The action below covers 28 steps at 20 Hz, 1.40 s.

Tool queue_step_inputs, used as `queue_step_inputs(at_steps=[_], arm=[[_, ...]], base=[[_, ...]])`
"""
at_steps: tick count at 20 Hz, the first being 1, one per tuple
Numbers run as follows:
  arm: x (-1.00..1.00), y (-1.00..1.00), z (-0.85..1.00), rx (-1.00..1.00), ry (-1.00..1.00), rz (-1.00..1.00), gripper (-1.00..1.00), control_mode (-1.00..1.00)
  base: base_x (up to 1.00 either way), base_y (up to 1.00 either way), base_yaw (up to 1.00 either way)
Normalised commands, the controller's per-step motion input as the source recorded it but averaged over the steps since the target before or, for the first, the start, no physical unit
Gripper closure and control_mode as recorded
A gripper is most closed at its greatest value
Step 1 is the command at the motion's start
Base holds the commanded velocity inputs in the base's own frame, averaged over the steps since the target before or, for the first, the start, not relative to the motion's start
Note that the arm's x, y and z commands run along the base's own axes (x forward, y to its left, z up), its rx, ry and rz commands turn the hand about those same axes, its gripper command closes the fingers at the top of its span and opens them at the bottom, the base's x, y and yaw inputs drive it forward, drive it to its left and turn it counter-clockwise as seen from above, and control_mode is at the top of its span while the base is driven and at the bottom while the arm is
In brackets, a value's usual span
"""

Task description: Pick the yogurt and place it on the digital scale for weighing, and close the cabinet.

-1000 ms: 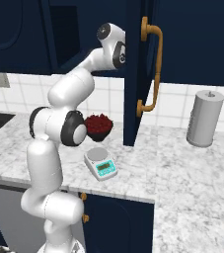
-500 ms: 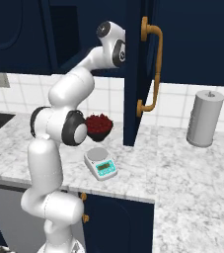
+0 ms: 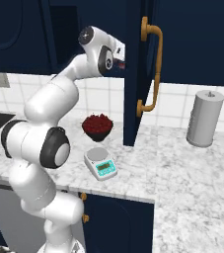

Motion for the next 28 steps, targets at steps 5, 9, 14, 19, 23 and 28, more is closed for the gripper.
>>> queue_step_inputs(at_steps=[5, 9, 14, 19, 23, 28], arm=[[-1.0, 0.66, -0.19, 0.0, -0.14, 0.1, 1.0, -1.0], [-0.81, 0.04, -0.13, 0.11, 0.01, 0.27, 1.0, -1.0], [-0.51, 0.0, -0.39, 0.13, 0.05, 0.39, 1.0, -1.0], [-0.05, 0.0, -0.54, 0.02, 0.02, 0.35, 1.0, -1.0], [0.09, 0.15, -0.69, 0.0, 0.0, 0.27, 1.0, -1.0], [0.32, 0.36, -0.7, -0.05, 0.0, 0.2, 1.0, -1.0]], base=[[0.0, 0.0, 0.0], [0.0, 0.0, 0.0], [0.0, 0.0, 0.0], [0.0, 0.0, 0.0], [0.0, 0.0, 0.0], [0.0, 0.0, 0.0]])
